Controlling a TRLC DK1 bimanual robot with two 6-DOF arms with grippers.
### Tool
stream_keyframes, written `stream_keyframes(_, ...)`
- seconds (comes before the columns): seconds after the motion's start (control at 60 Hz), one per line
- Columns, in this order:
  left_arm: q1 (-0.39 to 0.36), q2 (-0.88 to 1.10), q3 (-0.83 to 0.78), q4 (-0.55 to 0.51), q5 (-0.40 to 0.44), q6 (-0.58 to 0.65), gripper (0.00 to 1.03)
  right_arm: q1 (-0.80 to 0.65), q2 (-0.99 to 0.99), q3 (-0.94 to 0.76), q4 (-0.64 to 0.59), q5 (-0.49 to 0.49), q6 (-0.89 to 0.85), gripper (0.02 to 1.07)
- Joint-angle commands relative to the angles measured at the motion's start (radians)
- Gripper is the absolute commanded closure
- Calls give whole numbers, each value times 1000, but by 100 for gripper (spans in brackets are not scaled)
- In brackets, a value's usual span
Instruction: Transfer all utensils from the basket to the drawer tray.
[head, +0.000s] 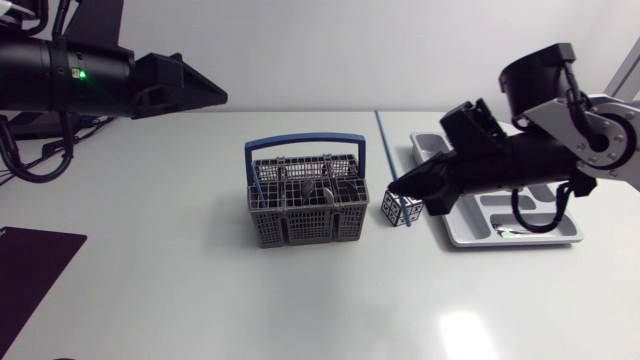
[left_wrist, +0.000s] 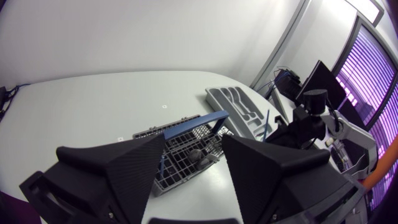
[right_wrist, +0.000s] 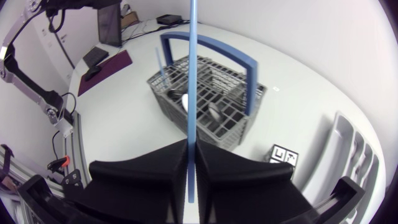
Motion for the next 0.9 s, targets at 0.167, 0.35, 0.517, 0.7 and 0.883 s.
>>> stream_keyframes(0.167,-52,26,-111,-39,-203,112,38,-308,111,30,-5,54,-20,101)
stream_keyframes(0.35,-121,47,-152,-36,-304,98,38,-416,290,104,-2,120,0,101)
stream_keyframes(0.517,-151,78,-152,-36,-327,63,38,-428,415,164,7,191,39,100)
stream_keyframes(0.7,-174,106,-163,-28,-352,43,38,-393,513,225,4,251,91,98)
stream_keyframes(0.883,-199,130,-190,-1,-370,20,38,-358,576,264,4,275,115,79)
